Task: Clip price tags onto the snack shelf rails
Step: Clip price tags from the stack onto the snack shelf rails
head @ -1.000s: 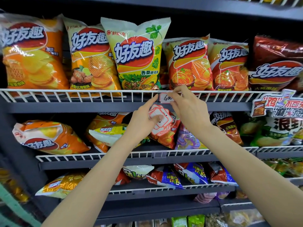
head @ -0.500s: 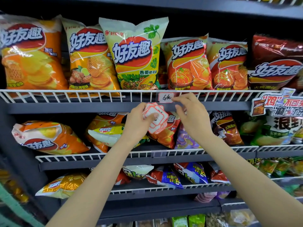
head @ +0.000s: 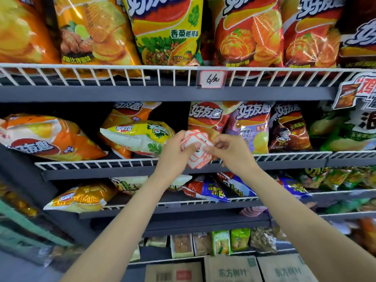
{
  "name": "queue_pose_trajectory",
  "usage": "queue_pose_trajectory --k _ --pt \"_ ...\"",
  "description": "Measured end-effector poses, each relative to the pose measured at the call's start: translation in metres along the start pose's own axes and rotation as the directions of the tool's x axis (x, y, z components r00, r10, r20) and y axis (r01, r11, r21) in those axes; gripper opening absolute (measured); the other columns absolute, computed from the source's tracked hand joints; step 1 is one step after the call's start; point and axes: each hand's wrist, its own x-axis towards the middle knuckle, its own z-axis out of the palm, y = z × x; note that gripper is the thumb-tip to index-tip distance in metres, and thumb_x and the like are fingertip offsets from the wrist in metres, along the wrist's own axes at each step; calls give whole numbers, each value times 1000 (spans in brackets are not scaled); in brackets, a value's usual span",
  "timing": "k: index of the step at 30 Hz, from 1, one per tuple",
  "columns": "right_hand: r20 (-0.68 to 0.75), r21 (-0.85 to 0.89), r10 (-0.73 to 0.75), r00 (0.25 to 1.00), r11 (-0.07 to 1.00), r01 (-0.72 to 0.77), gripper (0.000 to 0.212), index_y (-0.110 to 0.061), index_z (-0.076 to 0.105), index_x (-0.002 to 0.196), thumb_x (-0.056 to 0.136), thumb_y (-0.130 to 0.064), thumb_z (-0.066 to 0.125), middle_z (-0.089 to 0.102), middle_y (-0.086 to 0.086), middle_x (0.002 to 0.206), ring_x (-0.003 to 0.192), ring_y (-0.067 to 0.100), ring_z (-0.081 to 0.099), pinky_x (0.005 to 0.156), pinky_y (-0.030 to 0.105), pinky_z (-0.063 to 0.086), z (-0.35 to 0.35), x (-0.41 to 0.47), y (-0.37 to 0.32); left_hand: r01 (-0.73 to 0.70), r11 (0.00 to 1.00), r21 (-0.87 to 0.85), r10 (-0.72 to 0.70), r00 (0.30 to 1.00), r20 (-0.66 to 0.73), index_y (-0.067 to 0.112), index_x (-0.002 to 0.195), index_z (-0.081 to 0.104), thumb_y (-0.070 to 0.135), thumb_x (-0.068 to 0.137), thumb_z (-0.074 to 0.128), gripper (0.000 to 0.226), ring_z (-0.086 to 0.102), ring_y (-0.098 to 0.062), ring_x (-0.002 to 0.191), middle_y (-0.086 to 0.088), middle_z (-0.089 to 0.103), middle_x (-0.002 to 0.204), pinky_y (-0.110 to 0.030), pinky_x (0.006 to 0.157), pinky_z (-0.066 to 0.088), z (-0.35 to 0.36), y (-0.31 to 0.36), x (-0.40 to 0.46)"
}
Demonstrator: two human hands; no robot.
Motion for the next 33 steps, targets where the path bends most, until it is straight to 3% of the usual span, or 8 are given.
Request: queue_pose_trajectory --k 4,8,14,19,23,27,30,33 --pt "79 46 23 997 999 -27 15 -6 66 81 88 -19 63 63 2 65 54 -3 57 45 16 43 4 -7 16 -53 993 110 56 998 -25 4 105 52 22 94 54 21 52 -15 81 -4 58 90 -9 64 38 12 -15 -9" --pt "134 80 97 986 991 -108 15 -18 64 80 92 -14 56 66 0 75 59 -5 61 40 15 41 2 -10 32 -120 982 148 120 993 12 7 106 49 18 96 50 15 51 -3 71 0 56 87 -6 61 38 21 -24 -16" --pt "72 81 166 984 982 -172 19 -24 61 77 90 -10 59 67 7 76 61 5 63 39 17 43 7 -11 43 77 996 -49 -77 997 3 11 99 50 17 95 52 8 59 -5 84 2 60 96 -11 63 50 36 -42 -15" --pt "-6 109 211 977 972 -209 4 -9 64 83 83 -10 68 66 -1 65 52 -1 61 37 13 37 13 -8 58 164 977 -133 -165 986 5 10 107 55 16 93 55 15 62 -4 82 8 61 91 -10 62 51 46 -56 -17" --pt "61 80 239 969 967 -244 12 -4 67 96 90 -6 57 70 7 81 61 -1 65 41 13 41 17 -7 73 233 960 -153 -235 972 6 12 113 56 16 94 54 19 64 -11 94 1 64 103 -19 72 55 48 -70 -18" --pt "15 48 210 978 976 -211 17 -14 64 96 93 -6 50 70 5 83 66 1 66 45 14 45 19 -6 82 300 952 -59 -300 954 8 5 122 52 18 94 54 31 62 -21 104 -9 62 115 -38 85 55 48 -78 -21" --pt "-130 -111 109 986 986 -123 13 -13 66 91 91 -8 54 67 3 74 63 6 64 58 15 46 18 -2 82 290 957 29 -290 957 20 2 121 50 17 94 54 31 60 -22 103 -7 59 112 -36 83 54 49 -81 -23" --pt "-149 -229 -8 989 973 -27 13 -6 68 91 91 -11 56 66 6 77 69 15 59 64 13 42 18 3 80 291 956 35 -292 957 -1 5 122 49 15 94 54 30 60 -21 101 -4 58 108 -35 82 53 51 -78 -22"
